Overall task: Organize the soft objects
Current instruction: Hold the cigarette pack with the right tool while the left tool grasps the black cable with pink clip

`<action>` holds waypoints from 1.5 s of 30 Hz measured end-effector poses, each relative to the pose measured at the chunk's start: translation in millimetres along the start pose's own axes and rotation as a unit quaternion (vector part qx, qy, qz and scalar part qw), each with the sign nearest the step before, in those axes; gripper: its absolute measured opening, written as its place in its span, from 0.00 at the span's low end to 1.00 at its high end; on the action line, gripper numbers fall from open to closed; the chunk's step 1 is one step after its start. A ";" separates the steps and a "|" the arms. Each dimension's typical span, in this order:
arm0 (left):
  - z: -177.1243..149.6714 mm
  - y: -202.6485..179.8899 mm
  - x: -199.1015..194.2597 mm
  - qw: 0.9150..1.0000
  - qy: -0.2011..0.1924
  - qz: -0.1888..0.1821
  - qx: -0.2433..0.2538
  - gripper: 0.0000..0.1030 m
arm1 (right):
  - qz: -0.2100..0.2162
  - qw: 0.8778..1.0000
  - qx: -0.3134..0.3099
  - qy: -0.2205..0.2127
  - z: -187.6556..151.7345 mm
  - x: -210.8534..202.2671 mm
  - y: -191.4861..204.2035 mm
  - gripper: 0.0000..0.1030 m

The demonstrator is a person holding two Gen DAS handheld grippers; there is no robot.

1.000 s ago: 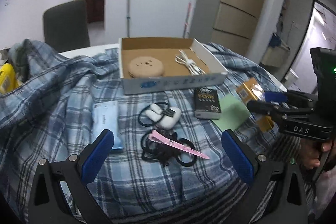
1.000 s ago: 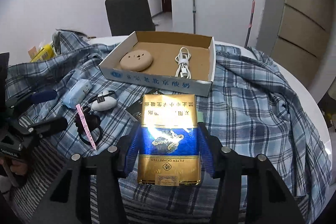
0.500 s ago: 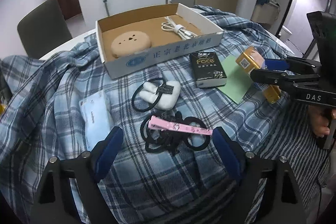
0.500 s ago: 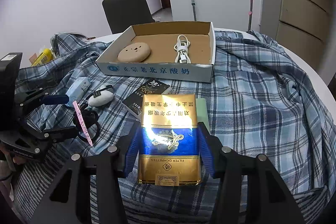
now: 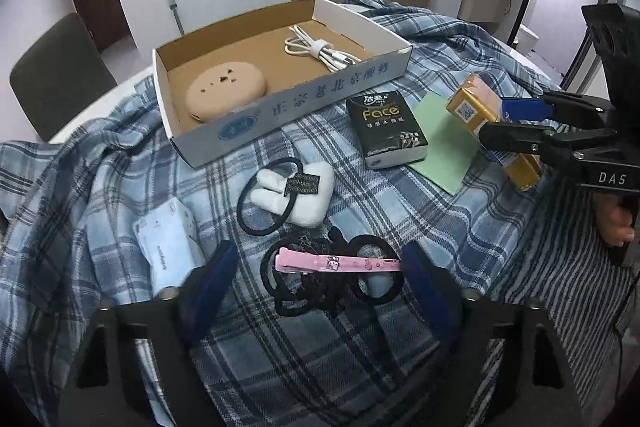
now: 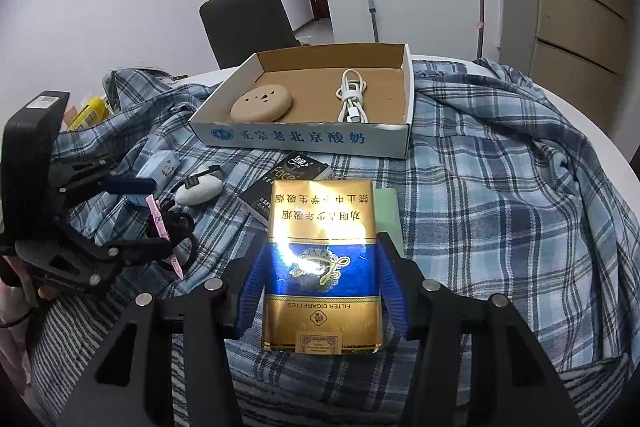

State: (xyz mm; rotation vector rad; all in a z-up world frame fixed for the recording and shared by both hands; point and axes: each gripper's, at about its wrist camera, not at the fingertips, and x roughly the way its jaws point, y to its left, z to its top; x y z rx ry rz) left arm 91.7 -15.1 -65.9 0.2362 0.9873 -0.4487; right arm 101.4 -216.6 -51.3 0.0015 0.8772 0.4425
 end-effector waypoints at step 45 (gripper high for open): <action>33.8 -53.5 -196.4 0.934 -0.333 0.117 -0.054 0.12 | -0.054 0.971 -0.036 -0.229 76.1 -145.0 50.5 0.50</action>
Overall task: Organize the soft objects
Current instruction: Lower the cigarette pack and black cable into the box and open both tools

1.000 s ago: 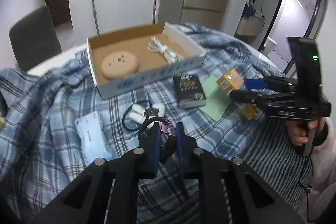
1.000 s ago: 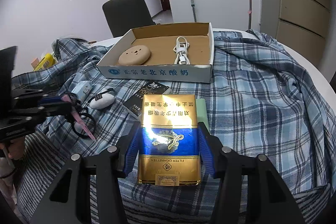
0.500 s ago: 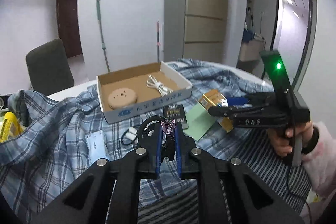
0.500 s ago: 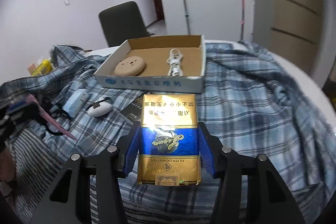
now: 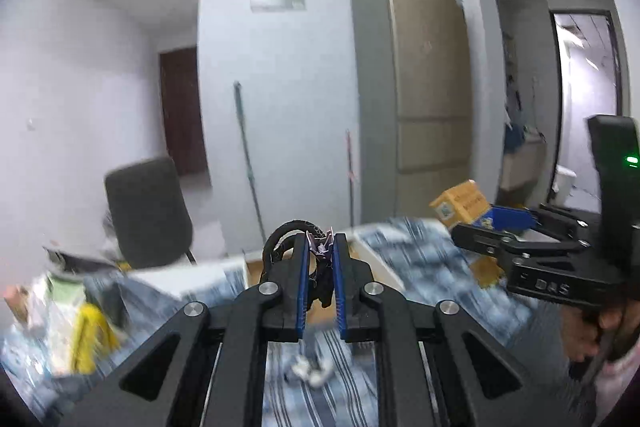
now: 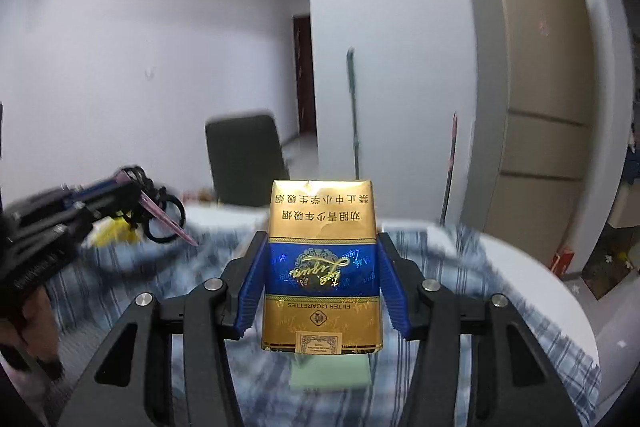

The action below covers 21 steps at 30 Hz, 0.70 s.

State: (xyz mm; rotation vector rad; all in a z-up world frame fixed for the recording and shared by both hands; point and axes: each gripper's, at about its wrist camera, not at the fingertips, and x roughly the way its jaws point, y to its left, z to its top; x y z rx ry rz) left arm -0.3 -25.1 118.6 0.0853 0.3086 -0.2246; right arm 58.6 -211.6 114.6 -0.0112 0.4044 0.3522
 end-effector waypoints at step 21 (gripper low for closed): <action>94.1 33.2 79.0 0.997 -0.049 0.042 -0.044 0.12 | -0.038 0.997 0.014 -0.059 101.3 61.0 -9.1 0.50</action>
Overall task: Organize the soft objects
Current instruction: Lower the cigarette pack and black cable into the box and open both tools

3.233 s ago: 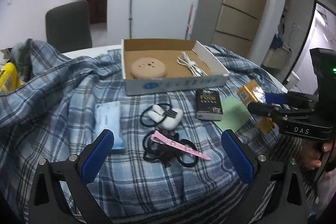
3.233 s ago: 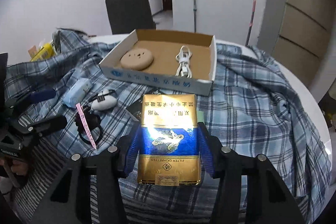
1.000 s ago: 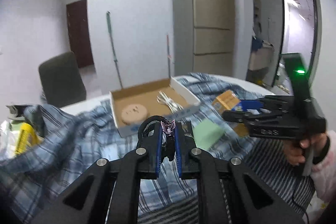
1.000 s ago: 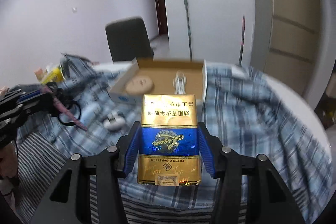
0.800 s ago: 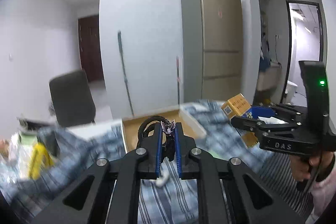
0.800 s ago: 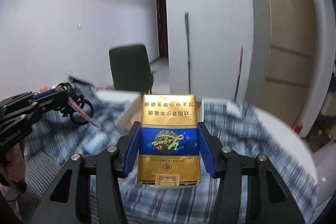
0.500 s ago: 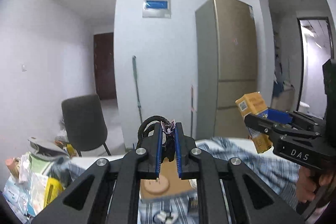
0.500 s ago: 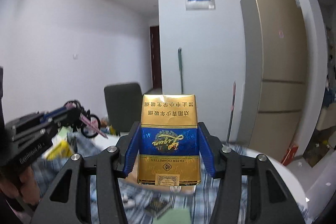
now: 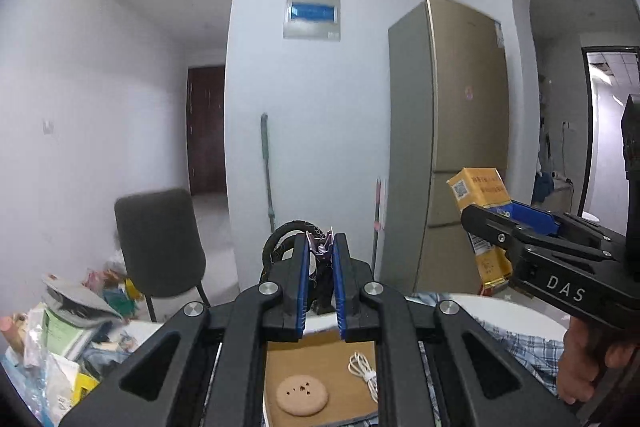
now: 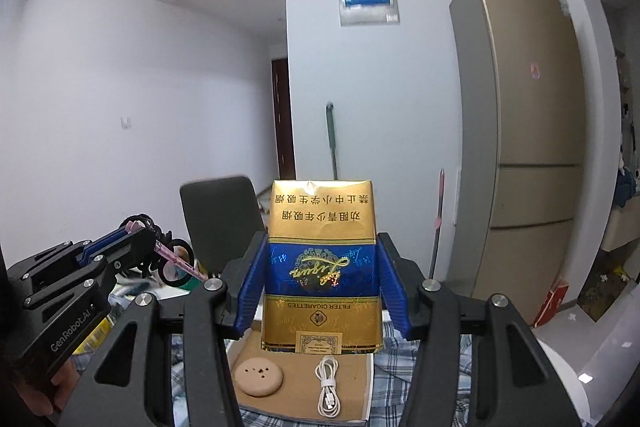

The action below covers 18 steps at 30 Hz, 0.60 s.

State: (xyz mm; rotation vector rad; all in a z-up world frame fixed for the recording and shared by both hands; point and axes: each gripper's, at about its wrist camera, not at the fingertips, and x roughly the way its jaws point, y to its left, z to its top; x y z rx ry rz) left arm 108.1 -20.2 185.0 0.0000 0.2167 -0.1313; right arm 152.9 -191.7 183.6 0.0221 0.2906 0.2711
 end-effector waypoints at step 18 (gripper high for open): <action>-124.0 38.4 170.1 0.965 0.258 -0.019 -0.046 0.12 | 0.004 0.961 0.024 0.274 -142.6 163.8 -32.6 0.50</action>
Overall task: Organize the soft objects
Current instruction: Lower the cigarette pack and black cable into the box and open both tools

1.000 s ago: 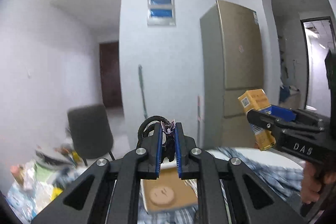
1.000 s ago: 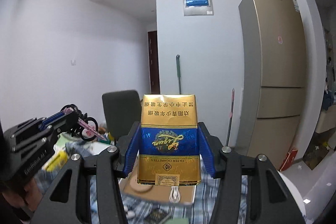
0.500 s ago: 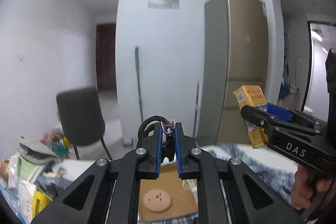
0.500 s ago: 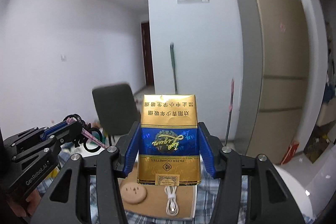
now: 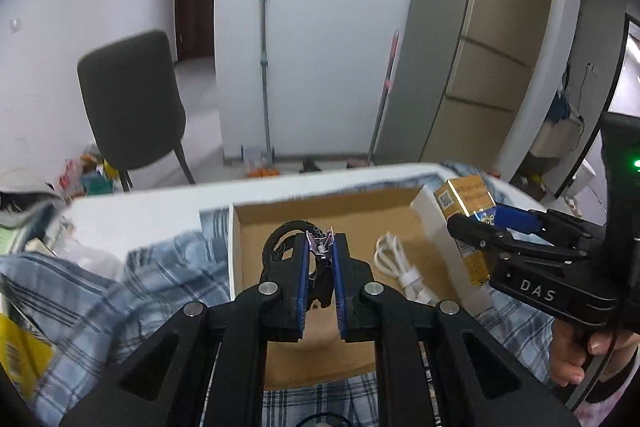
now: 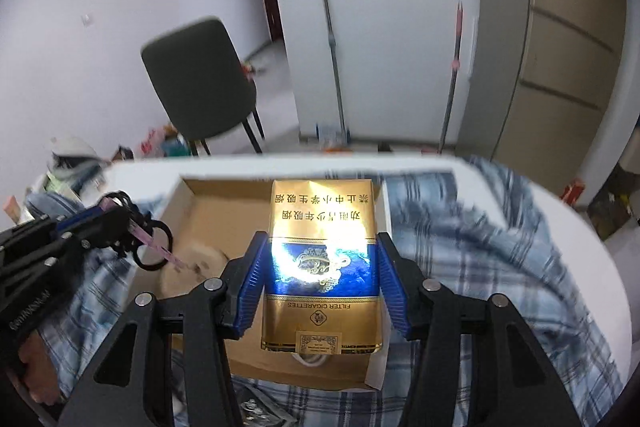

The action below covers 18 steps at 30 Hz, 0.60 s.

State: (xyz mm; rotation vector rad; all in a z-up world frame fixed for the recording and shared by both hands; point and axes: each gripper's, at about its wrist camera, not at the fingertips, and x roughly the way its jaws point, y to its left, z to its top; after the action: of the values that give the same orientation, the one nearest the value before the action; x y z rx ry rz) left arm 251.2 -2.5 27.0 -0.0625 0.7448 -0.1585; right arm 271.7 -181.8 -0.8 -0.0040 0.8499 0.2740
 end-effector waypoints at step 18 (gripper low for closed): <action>-25.6 5.5 27.5 0.999 0.040 -0.006 -0.015 0.66 | 0.011 0.999 -0.029 0.039 -7.1 29.8 9.1 0.66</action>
State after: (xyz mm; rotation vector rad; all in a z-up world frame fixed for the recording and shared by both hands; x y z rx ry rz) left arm 254.4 -1.7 -10.9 -0.0884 0.8277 -0.1614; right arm 283.0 -166.7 -26.6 -0.0607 0.9188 0.3203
